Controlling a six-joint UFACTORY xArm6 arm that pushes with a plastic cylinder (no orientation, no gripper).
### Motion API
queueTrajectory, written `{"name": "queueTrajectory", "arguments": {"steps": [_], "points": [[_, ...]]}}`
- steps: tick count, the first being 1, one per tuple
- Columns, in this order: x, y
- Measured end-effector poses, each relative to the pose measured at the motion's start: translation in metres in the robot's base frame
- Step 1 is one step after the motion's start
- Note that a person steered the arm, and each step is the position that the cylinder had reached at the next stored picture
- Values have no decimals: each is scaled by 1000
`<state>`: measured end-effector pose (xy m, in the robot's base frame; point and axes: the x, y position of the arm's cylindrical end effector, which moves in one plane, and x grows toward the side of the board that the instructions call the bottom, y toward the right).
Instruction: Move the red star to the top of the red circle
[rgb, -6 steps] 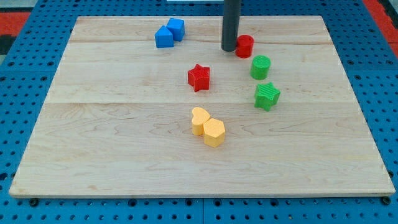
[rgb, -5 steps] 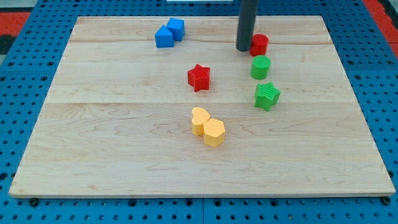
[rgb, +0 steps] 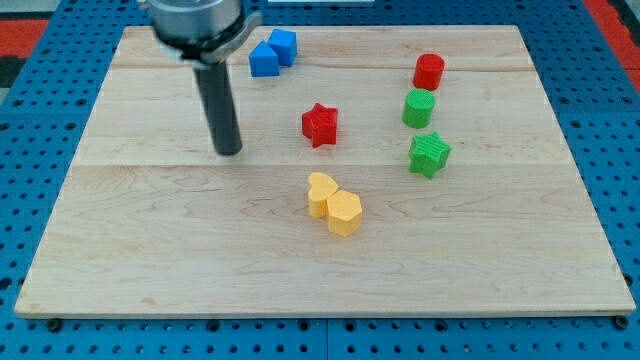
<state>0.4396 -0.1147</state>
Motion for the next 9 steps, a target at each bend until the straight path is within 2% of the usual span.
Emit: {"name": "queueTrajectory", "arguments": {"steps": [2,4,6,9], "points": [[9,95],[-55,101],[-96,121],[-183,137]]}}
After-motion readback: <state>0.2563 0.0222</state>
